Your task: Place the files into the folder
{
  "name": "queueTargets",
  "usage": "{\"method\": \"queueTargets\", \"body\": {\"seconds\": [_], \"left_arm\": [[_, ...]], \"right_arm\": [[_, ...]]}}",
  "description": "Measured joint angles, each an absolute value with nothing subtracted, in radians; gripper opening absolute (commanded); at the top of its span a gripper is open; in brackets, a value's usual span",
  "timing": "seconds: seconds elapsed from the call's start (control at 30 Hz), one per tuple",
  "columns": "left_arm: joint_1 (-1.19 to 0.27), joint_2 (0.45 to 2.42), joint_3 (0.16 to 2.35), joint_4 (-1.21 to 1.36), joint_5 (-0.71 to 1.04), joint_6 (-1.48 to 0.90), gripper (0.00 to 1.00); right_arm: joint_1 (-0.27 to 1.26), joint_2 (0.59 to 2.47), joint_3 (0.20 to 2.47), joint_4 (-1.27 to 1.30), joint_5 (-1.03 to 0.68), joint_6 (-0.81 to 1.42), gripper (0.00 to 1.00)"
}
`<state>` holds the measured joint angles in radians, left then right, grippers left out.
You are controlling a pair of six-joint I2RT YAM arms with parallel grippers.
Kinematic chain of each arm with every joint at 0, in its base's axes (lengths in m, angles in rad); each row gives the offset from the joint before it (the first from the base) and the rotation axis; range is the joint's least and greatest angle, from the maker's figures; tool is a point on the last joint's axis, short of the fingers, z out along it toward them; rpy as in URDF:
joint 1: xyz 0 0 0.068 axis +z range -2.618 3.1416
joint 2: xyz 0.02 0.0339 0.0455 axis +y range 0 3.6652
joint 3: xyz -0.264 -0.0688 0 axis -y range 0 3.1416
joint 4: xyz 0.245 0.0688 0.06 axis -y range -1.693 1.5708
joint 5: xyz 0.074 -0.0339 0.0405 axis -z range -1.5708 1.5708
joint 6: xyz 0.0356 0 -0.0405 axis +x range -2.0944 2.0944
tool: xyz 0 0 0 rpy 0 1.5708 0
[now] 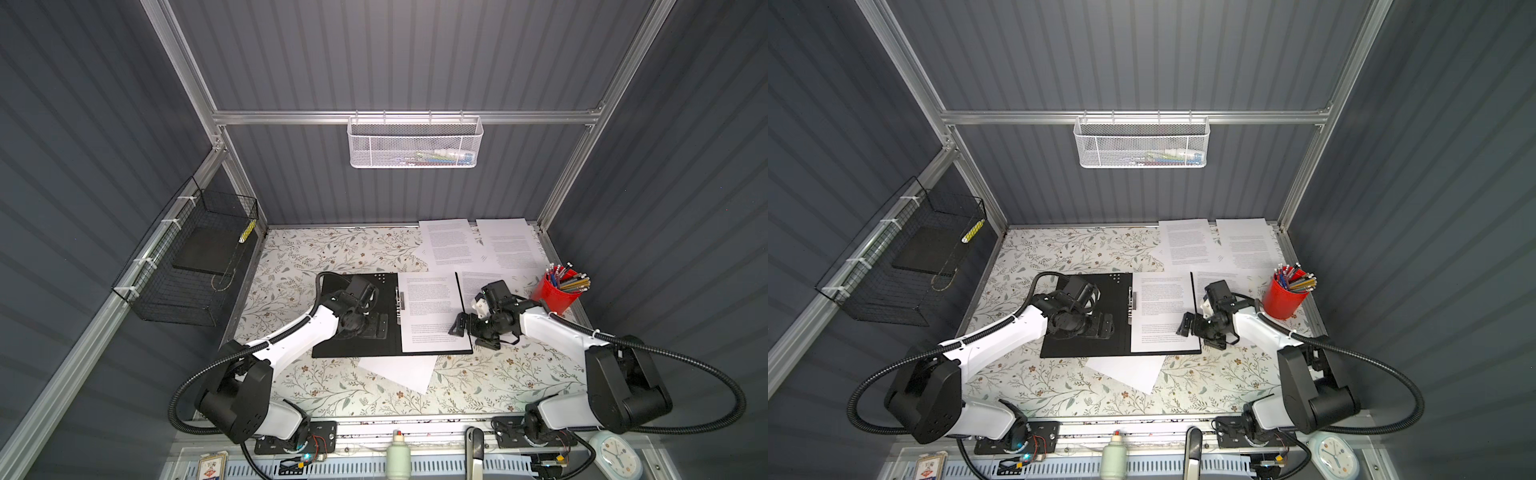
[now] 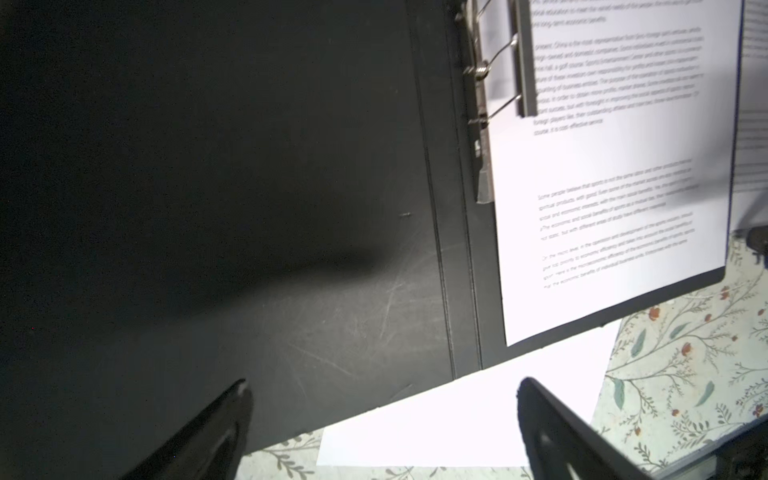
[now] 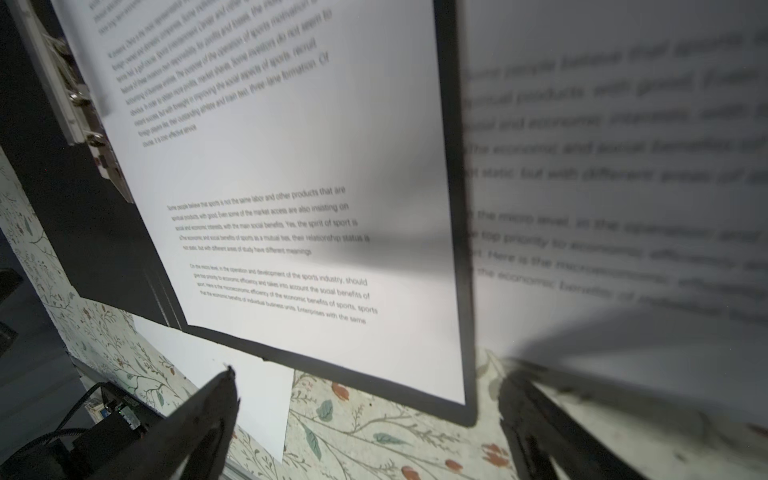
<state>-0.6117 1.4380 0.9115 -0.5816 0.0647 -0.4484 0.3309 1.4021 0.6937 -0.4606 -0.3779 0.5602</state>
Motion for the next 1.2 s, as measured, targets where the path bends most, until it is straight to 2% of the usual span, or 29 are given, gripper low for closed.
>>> {"method": "queueTargets", "body": {"seconds": [0.4, 1.0, 1.2], "left_arm": [[-0.607, 1.533, 0.838, -0.499, 0.082, -0.494, 1.0], [-0.543, 1.736, 1.024, -0.353, 0.073, -0.51, 0.99], [-0.535, 1.706, 1.037, -0.405, 0.093, -0.501, 0.99]], "right_arm": [[0.389, 1.423, 0.667, -0.325, -0.403, 0.672, 0.99], [0.321, 1.739, 0.967, -0.207, -0.426, 0.662, 0.98], [0.285, 1.645, 0.986, -0.248, -0.374, 0.638, 0.98]]}}
